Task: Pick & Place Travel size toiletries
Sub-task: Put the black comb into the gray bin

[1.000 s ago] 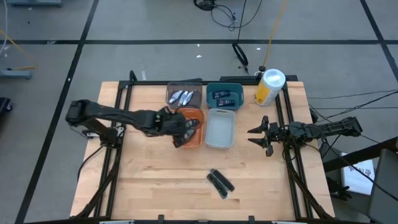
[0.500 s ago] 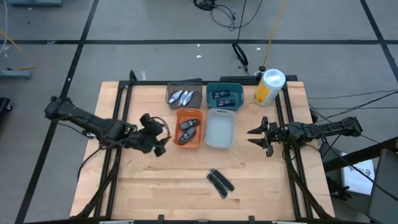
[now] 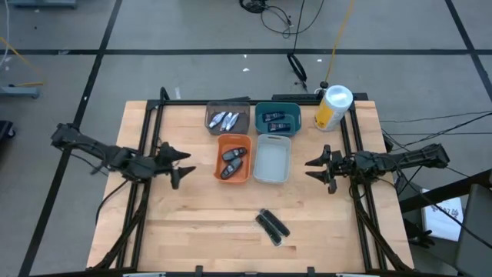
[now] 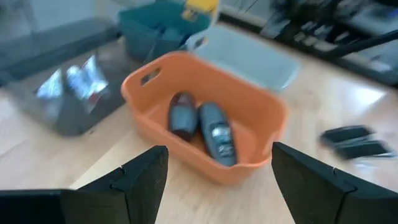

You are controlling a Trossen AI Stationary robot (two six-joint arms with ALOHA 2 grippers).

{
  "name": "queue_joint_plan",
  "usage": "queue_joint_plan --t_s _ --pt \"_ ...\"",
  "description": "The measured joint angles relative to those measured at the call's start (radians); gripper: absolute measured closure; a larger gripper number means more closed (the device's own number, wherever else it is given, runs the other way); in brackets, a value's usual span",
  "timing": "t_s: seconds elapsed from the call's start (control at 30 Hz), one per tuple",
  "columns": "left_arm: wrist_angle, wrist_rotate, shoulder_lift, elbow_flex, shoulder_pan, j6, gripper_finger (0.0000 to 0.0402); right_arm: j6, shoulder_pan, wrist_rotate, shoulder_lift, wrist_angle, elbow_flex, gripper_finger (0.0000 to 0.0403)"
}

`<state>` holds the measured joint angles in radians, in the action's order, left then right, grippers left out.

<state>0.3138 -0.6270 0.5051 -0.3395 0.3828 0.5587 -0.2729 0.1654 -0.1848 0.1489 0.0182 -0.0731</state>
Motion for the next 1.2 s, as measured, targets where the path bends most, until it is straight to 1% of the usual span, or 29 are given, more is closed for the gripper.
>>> queue_joint_plan --t_s 0.1,0.27,0.37,0.43,0.6,0.77,0.87,0.93,1.03,1.07,1.13,1.2 --pt "-0.023 0.013 -0.144 0.040 0.000 -0.082 0.0119 0.002 0.000 -0.002 0.008 0.012 0.000 0.0232" --pt "0.003 0.013 -0.358 0.083 0.000 -0.179 0.0119 -0.003 0.000 -0.005 0.021 0.015 0.000 0.0232" --pt "-0.002 0.060 -0.459 0.096 0.000 -0.238 0.0119 -0.003 0.000 -0.005 0.026 0.017 0.000 0.0232" --pt "-0.018 0.104 -0.504 0.112 0.000 -0.279 0.0119 -0.002 0.000 -0.006 0.032 0.018 0.000 0.0232" --pt "-0.113 0.149 -0.498 0.164 -0.001 -0.317 0.0119 0.019 0.000 -0.021 0.037 0.025 0.000 0.0232" --pt "-0.169 0.166 -0.499 0.260 -0.003 -0.276 0.0119 0.031 0.000 -0.028 0.056 0.069 0.000 0.0232" --pt "-0.247 0.197 -0.471 0.280 -0.004 -0.264 0.0119 0.031 0.000 -0.028 0.064 0.105 0.000 0.0232" --pt "-0.271 0.208 -0.463 0.289 -0.006 -0.265 0.0119 0.031 0.000 -0.028 0.066 0.129 0.000 0.0232" --pt "-0.270 0.210 -0.460 0.289 -0.009 -0.257 0.0119 0.029 -0.004 -0.029 0.075 0.240 0.000 0.0232" --pt "-0.270 0.209 -0.457 0.289 -0.010 -0.257 0.0119 0.029 -0.004 -0.017 0.080 0.286 0.000 0.0232" --pt "-0.270 0.208 -0.454 0.289 -0.010 -0.257 0.0119 0.031 0.012 0.041 0.107 0.398 0.000 0.0232" --pt "-0.270 0.204 -0.454 0.289 -0.010 -0.255 0.0119 0.035 0.046 0.053 0.161 0.506 -0.004 0.0232"
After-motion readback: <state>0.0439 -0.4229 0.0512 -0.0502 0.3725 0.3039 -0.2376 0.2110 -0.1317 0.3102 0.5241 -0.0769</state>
